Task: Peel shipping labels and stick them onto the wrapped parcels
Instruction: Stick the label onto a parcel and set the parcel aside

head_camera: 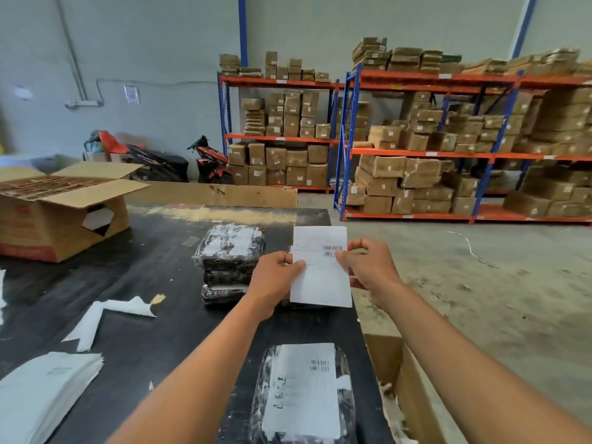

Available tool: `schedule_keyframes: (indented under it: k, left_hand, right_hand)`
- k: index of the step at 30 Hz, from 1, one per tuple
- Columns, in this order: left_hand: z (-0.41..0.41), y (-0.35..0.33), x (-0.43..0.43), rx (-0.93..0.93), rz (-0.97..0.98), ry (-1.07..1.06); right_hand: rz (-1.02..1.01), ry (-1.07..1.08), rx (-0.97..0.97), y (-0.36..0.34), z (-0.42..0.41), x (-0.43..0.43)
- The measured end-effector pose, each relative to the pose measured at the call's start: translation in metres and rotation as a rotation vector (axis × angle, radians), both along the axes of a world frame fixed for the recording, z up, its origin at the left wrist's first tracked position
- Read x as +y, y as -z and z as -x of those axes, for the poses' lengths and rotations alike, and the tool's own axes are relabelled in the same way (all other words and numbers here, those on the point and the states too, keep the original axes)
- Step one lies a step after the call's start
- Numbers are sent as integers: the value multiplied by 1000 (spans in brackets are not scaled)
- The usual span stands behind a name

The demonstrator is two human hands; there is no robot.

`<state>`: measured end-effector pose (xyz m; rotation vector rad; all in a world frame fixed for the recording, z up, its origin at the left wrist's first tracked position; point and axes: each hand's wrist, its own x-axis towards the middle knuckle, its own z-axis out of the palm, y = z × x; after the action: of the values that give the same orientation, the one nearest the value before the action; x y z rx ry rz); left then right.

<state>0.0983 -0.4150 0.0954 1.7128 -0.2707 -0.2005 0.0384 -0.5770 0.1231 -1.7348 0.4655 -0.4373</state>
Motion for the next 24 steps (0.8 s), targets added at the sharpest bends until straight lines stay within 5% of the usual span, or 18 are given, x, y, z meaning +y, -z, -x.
schedule_keyframes:
  k: [10,24]
  left_hand:
    - [-40,26,-19,80,-24,16]
    - [-135,32,-49,-101,-258,-85]
  right_hand:
    - [35,-9,73,37,-45,-23]
    - [-53,213,59,56,-139,-45]
